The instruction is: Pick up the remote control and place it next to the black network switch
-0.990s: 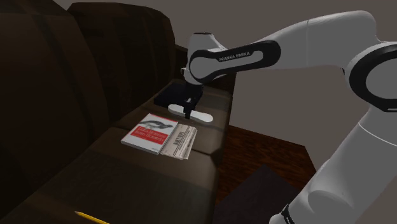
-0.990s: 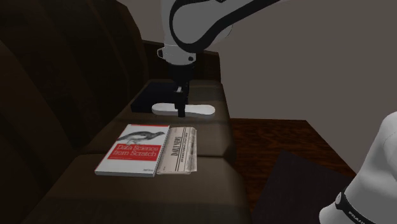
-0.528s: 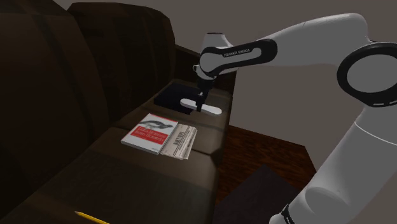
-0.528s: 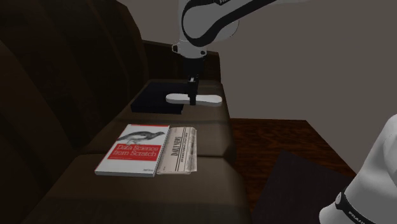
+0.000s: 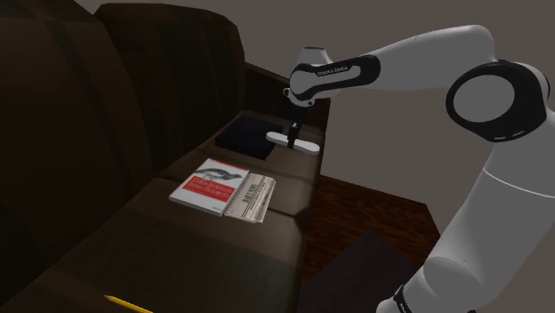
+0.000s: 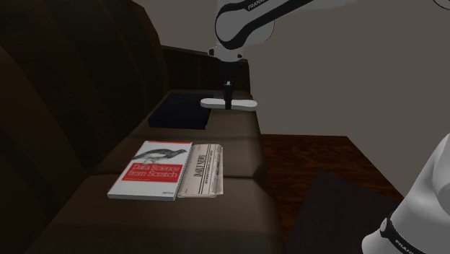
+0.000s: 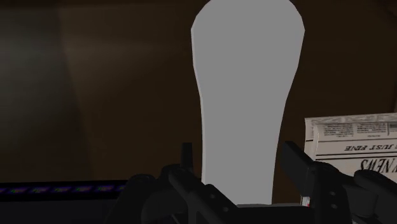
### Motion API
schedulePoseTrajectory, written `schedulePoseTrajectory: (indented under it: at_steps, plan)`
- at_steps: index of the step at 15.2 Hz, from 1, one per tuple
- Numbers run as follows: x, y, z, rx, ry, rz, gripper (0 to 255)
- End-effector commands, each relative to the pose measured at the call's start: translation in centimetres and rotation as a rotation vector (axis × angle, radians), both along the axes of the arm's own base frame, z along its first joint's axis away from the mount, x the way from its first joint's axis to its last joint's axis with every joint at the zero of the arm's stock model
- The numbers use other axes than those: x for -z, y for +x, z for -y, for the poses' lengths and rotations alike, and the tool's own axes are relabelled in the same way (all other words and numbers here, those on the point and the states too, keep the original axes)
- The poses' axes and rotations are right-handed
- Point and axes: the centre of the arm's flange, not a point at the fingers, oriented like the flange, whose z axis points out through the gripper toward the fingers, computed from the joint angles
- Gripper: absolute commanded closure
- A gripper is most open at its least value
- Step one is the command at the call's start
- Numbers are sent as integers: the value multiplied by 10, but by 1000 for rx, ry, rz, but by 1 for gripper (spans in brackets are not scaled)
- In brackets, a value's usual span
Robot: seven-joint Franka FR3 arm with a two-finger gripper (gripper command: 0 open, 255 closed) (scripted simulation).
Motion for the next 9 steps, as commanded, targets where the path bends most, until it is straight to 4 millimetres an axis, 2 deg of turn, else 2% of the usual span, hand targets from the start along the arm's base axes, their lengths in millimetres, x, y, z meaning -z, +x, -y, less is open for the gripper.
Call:
schedulePoseTrajectory:
  at_steps: [1, 9]
  plan:
    - [9, 0, 2, -1, 0, 0, 255]
    - [51, 0, 2, -1, 0, 0, 255]
